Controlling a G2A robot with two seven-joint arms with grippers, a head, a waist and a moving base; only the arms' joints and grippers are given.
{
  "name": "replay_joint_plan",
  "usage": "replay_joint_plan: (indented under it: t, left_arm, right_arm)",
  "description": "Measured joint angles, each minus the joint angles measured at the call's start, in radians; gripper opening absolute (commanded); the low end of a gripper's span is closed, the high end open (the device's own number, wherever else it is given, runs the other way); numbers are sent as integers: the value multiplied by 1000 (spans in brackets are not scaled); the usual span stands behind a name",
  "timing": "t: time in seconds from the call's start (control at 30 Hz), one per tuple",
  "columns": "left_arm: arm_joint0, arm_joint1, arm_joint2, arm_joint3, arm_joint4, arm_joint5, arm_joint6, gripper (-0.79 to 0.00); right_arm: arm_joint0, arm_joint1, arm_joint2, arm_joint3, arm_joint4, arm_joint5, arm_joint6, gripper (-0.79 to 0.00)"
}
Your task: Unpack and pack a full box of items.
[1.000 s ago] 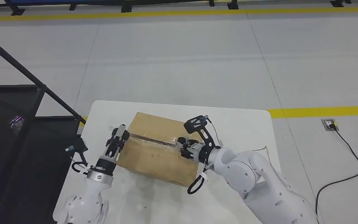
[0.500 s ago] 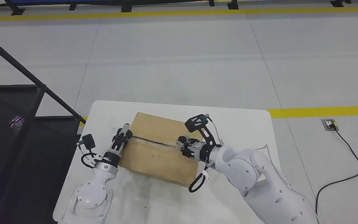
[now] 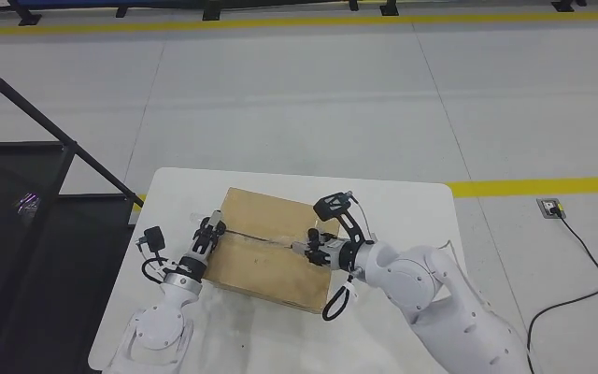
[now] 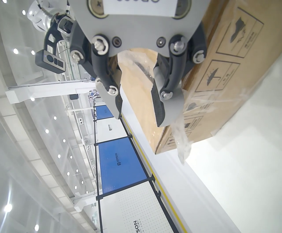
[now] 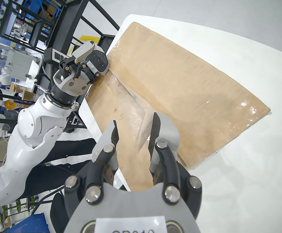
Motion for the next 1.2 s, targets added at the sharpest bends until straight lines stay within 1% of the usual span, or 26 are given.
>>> replay_joint_plan:
  t: [0.03, 0.07, 0.1, 0.13, 0.17, 0.3, 0.33, 0.4, 0.5, 0.63, 0.8, 0.9, 1.0, 1.03, 1.07, 1.1, 1.2]
  left_arm:
    - [3, 0, -1, -3, -2, -2, 1, -416]
    - [7, 0, -3, -9, -4, -4, 1, -416]
    - [10, 0, -5, -14, -5, -6, 2, -416]
    - [14, 0, -7, -19, -6, -7, 2, -419]
    - [17, 0, -9, -25, -7, -7, 2, -416]
    - [25, 0, -15, -36, -14, -8, 2, -419]
    - [26, 0, -16, -38, -15, -9, 2, -419]
    - [30, 0, -19, -44, -20, -10, 3, -416]
    - [43, 0, -29, -68, -28, -21, 13, -419]
    - [75, 2, -63, -118, -25, -38, 46, -416]
    - [147, 9, -143, -173, -21, -54, 80, -406]
    - [183, 12, -186, -182, 6, -48, 107, -400]
    - [204, 13, -207, -177, 38, -38, 131, -394]
    - [207, 13, -210, -172, 46, -34, 135, -394]
    - [208, 13, -211, -161, 54, -26, 140, -394]
    - [206, 12, -210, -151, 60, -19, 142, -372]
    - [188, 11, -188, -103, 94, 6, 146, -345]
  right_arm:
    - [-7, 1, 7, -5, 1, 0, -2, -302]
    - [-19, 4, 19, -14, 2, -1, -7, -237]
    - [-30, 6, 29, -22, 2, -3, -11, -206]
    - [-43, 9, 41, -32, 2, -4, -16, -197]
    - [-63, 13, 59, -49, 0, -6, -22, -151]
    - [-142, 28, 127, -118, -16, -9, -53, -22]
    - [-163, 31, 144, -137, -18, -9, -65, 0]
    - [-211, 38, 184, -185, -18, -15, -92, 0]
    - [-255, 43, 224, -236, 9, -24, -108, 0]
    - [-256, 43, 227, -240, 19, -22, -93, 0]
    - [-260, 43, 216, -232, 23, -35, -89, 0]
    - [-230, 33, 178, -197, 62, -43, -104, 0]
    - [-166, 9, 124, -132, 172, -36, -190, 0]
    - [-145, 1, 107, -107, 213, -35, -221, -172]
    - [-119, -12, 84, -71, 270, -27, -268, -52]
    - [-99, -20, 66, -45, 306, -19, -295, 0]
    - [-78, -25, 48, -19, 331, -9, -303, 0]
